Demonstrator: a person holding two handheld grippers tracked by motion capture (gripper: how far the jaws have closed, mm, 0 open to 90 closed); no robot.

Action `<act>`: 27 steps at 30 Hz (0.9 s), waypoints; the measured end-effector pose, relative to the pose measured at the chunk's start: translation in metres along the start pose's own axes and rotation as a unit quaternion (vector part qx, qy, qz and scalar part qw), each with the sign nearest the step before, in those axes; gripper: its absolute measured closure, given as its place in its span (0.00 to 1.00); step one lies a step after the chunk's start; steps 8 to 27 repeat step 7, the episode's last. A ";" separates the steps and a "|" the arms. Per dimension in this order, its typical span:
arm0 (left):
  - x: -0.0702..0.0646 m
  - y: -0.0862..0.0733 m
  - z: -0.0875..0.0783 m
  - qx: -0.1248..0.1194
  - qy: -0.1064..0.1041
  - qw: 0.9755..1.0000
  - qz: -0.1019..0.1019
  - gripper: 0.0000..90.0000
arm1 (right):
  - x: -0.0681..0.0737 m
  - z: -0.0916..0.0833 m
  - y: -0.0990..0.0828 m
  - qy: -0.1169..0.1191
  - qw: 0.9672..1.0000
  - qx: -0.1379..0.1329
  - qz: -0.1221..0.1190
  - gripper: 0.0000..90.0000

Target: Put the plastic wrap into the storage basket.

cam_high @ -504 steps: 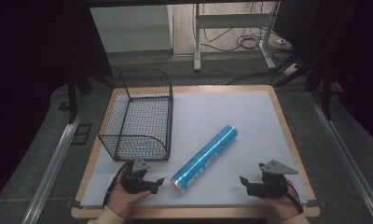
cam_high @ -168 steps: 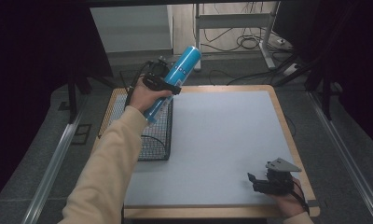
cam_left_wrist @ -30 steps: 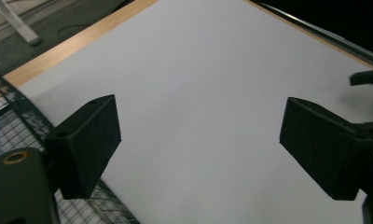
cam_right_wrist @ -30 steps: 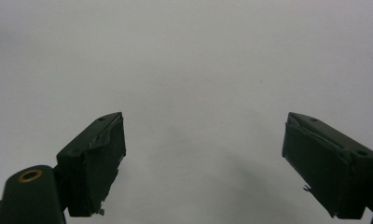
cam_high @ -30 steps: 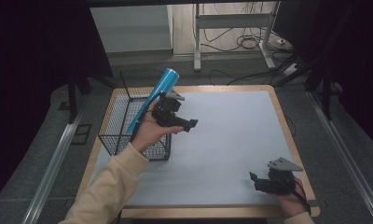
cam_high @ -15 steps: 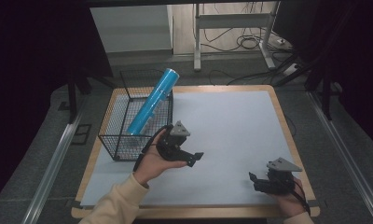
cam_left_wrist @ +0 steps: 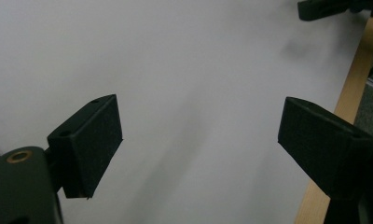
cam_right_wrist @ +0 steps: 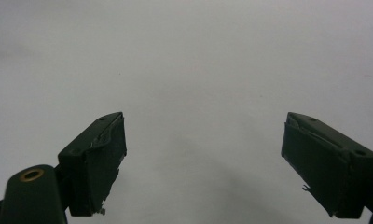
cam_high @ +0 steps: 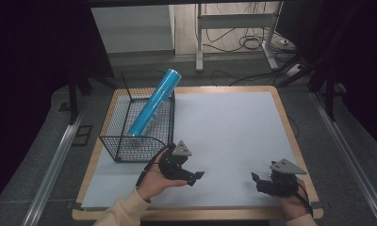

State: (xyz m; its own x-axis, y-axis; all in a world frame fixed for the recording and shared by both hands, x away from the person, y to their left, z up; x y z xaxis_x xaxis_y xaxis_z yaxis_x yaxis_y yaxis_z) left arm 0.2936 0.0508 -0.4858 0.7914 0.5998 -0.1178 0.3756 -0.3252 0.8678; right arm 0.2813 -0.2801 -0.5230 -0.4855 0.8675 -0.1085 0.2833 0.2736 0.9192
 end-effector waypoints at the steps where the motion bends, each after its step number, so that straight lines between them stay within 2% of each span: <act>1: 0.000 -0.001 0.001 0.003 0.001 1.000 0.002 0.15 | 0.000 0.000 0.000 0.000 1.000 -0.001 0.000 0.16; 3: 0.000 -0.003 0.000 0.005 0.004 1.000 0.009 0.15 | 0.000 0.000 0.000 0.003 1.000 -0.005 -0.001 0.16; 7: 0.000 -0.007 0.000 0.002 0.004 1.000 0.007 0.15 | 0.001 0.000 0.002 0.007 1.000 -0.014 -0.002 0.16; 27: 0.000 -0.007 0.000 0.002 0.004 1.000 0.007 0.15 | 0.001 0.000 0.002 0.007 1.000 -0.014 -0.002 0.16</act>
Point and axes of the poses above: each handheld gripper's, and its own axes: z roughly forward along the jaws, y roughly out of its top, x roughly to its left, the point moved 2 cm from there along z, roughly forward along the jaws, and after that the axes turned 15 degrees about -x, right-handed, at the moved point
